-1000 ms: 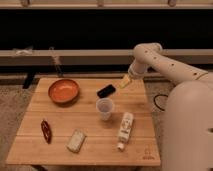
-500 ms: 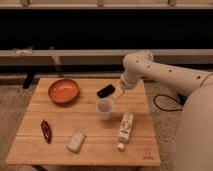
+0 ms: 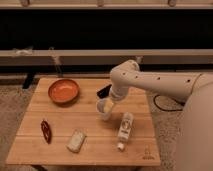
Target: Place the ceramic cup in the ceramic bowl
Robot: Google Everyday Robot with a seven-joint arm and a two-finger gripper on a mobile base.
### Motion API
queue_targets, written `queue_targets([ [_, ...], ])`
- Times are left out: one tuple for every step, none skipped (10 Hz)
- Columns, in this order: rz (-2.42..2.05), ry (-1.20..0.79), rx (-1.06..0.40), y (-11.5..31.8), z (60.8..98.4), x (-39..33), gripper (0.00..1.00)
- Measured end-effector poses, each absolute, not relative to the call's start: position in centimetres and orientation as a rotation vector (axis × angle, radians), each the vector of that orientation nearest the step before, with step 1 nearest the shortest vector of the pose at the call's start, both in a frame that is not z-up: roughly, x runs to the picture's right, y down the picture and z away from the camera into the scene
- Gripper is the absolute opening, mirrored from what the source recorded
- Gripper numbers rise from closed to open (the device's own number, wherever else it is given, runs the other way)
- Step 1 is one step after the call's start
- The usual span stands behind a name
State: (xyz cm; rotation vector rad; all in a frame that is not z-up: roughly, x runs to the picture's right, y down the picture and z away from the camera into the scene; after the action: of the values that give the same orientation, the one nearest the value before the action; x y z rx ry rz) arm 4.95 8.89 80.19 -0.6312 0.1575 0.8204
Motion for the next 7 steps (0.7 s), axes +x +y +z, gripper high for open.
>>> queue_targets([
  [0.810, 0.162, -0.631, 8.6, 81.5, 4.2, 0.80],
  [0.806, 0.163, -0.635, 8.3, 82.1, 3.9, 0.80],
  [0.808, 0.162, -0.640, 7.8, 82.6, 3.9, 0.80],
  [0.811, 0.161, -0.644, 7.4, 83.1, 4.0, 0.79],
  [0.807, 0.158, -0.647, 7.3, 83.3, 3.8, 0.76],
  [0.801, 0.162, -0.652, 7.7, 83.8, 3.7, 0.67],
  [0.795, 0.168, -0.658, 8.1, 84.6, 3.7, 0.54],
])
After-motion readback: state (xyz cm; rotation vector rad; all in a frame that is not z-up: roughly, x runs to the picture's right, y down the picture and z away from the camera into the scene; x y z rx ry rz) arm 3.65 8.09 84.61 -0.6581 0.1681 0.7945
